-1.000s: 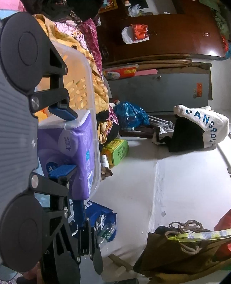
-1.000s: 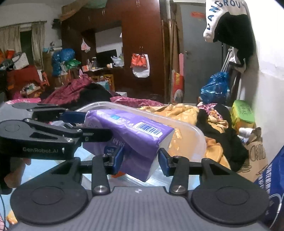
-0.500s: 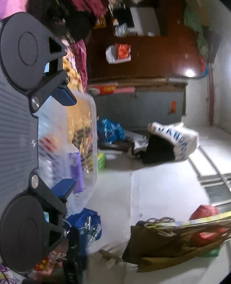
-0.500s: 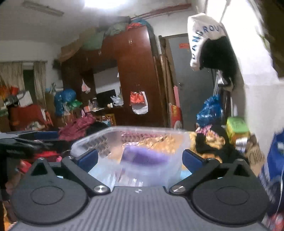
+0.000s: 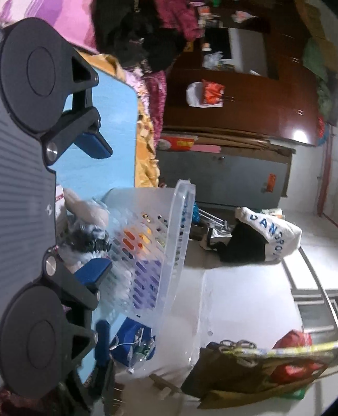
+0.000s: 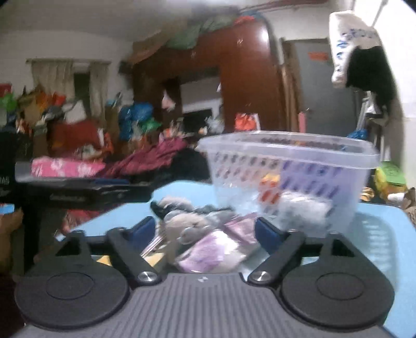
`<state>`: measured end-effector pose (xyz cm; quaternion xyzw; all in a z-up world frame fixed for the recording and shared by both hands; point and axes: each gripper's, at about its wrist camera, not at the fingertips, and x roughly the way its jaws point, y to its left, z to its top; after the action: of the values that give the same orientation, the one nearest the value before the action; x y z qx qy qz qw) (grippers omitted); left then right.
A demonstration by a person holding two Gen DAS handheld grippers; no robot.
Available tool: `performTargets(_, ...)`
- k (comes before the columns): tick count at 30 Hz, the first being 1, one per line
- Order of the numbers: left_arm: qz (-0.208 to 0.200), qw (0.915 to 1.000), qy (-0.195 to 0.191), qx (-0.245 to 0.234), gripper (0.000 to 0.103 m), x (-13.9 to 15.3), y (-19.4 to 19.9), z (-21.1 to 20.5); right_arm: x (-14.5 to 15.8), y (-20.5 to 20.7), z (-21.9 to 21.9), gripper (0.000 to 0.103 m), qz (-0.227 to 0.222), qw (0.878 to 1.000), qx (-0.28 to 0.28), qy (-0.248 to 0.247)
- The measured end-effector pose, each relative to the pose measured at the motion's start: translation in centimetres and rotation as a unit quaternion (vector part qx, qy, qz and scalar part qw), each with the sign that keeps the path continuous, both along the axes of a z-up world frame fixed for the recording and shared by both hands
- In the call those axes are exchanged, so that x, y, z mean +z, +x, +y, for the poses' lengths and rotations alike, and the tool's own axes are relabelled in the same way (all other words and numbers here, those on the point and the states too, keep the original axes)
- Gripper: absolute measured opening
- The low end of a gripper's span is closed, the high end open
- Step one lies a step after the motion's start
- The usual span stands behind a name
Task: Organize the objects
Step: 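Grasp the plush toy between both tools and lift it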
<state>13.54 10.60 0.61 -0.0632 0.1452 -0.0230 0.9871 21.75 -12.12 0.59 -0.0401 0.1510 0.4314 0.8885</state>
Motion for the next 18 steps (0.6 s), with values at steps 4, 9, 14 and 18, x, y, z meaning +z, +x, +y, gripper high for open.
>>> performTargets(4, 0.008, 0.9994, -0.031, 0.009, 0.078, -0.4, 0.9, 1.5, -1.2, -0.3, 2.5, 0.067, -0.002, 0.999, 0.013, -0.043)
performTargets(9, 0.054, 0.9981, -0.029, -0.008, 0.066, -1.3, 3.1, 1.8, -1.6, -0.6, 4.1, 0.057, -0.007, 0.997, 0.017, -0.075)
performTargets(14, 0.059, 0.9975, -0.033, -0.020, 0.066, -1.3, 4.0, 1.4, -1.4, -0.7, 4.3, 0.048, -0.018, 0.996, 0.010, -0.091)
performTargets(18, 0.050, 0.9974, -0.019, -0.048, 0.063, -0.8, 4.3, 0.6, -1.3, -0.9, 4.4, 0.045, -0.032, 0.994, 0.008, -0.106)
